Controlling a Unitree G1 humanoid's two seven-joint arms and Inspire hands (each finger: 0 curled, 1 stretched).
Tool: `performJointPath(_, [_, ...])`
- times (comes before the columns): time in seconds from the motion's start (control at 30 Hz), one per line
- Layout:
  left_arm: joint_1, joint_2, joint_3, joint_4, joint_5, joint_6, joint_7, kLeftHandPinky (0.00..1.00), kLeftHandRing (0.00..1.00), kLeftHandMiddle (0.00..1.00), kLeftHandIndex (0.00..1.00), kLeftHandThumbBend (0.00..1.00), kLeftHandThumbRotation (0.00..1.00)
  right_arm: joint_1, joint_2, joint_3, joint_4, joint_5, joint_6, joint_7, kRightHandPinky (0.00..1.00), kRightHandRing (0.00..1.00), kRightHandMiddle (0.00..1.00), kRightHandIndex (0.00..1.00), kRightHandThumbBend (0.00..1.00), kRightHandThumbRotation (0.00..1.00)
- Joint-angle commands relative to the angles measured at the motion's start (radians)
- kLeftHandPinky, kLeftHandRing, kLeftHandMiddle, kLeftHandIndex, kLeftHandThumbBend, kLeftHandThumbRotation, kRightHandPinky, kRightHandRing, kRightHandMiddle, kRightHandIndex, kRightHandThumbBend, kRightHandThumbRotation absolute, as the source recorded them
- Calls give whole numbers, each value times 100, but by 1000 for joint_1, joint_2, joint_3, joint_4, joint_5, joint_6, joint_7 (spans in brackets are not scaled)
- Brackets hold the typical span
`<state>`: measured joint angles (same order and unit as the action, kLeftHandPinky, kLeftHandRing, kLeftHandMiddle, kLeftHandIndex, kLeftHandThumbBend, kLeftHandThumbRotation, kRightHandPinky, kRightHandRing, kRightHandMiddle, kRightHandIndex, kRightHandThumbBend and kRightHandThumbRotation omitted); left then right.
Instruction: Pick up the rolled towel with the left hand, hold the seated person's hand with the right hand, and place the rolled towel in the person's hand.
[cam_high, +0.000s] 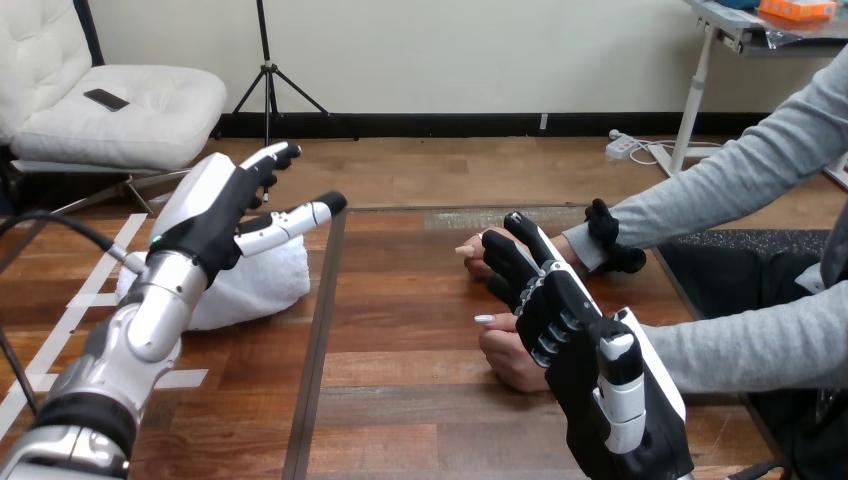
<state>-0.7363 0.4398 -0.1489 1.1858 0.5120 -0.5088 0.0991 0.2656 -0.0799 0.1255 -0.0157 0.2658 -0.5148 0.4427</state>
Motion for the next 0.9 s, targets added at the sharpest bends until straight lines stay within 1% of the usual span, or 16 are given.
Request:
performJointPath(0.0, [-113, 31, -39, 27, 27, 27, 33, 74, 87, 89, 90, 69, 80, -65, 14, -15, 0, 11, -29, 1, 100, 98, 95, 97, 93, 100])
performJointPath(0.37, [-160, 31, -81, 69, 64, 79, 50, 75, 86, 89, 90, 68, 77, -68, 16, -19, 2, 10, -33, 3, 100, 97, 95, 97, 92, 100])
performJointPath(0.7, [-198, 26, -117, 100, 87, 144, 39, 76, 87, 89, 90, 65, 74, -63, 16, -19, -5, 8, -27, 0, 100, 97, 94, 96, 92, 100])
performJointPath(0.87, [-214, 20, -131, 112, 93, 179, 29, 76, 87, 89, 90, 66, 74, -62, 15, -21, -5, 2, -29, -5, 100, 97, 94, 95, 93, 100])
